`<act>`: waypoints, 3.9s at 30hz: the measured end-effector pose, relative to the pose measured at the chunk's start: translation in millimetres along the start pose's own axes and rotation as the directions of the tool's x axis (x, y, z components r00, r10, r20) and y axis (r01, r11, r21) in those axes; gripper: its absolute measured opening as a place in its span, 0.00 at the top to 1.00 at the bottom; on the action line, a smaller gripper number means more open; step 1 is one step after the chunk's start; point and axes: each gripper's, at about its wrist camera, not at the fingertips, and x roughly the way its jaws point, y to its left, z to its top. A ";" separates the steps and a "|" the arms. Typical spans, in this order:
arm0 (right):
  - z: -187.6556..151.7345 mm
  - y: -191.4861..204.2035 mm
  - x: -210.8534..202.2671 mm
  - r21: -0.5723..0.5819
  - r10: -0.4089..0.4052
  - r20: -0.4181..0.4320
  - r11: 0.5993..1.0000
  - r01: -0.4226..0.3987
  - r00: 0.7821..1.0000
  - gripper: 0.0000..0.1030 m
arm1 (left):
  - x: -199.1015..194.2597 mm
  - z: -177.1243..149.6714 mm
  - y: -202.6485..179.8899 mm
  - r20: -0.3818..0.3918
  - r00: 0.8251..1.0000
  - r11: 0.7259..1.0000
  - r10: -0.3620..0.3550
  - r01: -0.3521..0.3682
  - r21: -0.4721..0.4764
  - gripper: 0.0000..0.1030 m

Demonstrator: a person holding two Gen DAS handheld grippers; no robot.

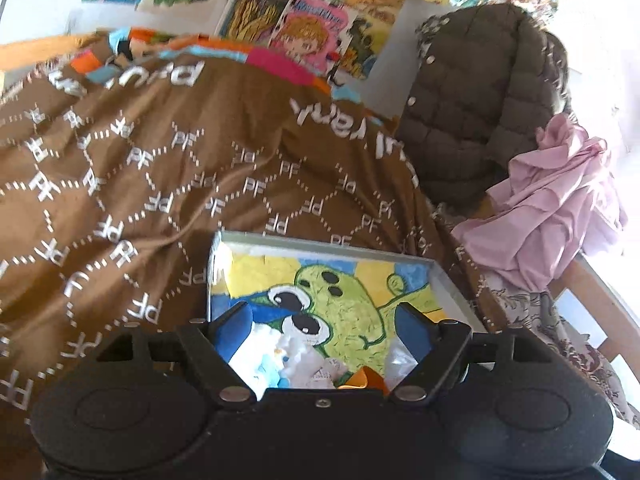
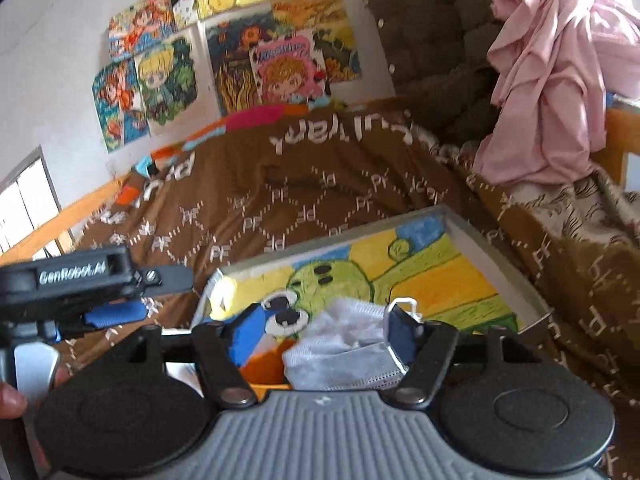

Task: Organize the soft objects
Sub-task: 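Open both grippers to release the orange sleeve and grey mask into the tray, then withdraw both grippers from the tray back toward the remaining pile, then grasp the yellow-toed striped sock with the left gripper while the right gripper grasps the navy striped sock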

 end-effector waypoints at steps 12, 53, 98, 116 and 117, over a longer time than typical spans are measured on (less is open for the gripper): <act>17.8 12.4 -85.3 -0.024 0.019 0.133 1.000 -0.016 0.991 0.11 | -103.2 -4.1 -23.4 0.163 0.987 0.993 -0.009 -0.010 0.116 0.01; -95.1 44.1 -274.0 -0.173 -0.010 0.117 0.985 0.030 0.993 0.00 | -264.7 -160.6 -25.4 0.120 0.993 0.965 0.002 -0.033 0.259 0.01; -103.5 -0.3 -231.8 0.028 -0.178 -0.195 0.982 0.187 0.964 0.00 | -213.2 -199.5 -50.5 -0.116 0.990 0.947 -0.076 0.109 0.304 0.01; -73.3 -55.7 -151.0 0.045 -0.169 -0.288 0.981 0.190 0.943 0.00 | -127.1 -204.3 -93.5 -0.137 0.963 0.914 -0.234 0.266 0.307 0.01; -72.8 -58.4 -146.3 0.059 -0.159 -0.290 0.981 0.183 0.944 0.00 | -121.1 -204.1 -94.6 -0.140 0.960 0.916 -0.241 0.273 0.294 0.01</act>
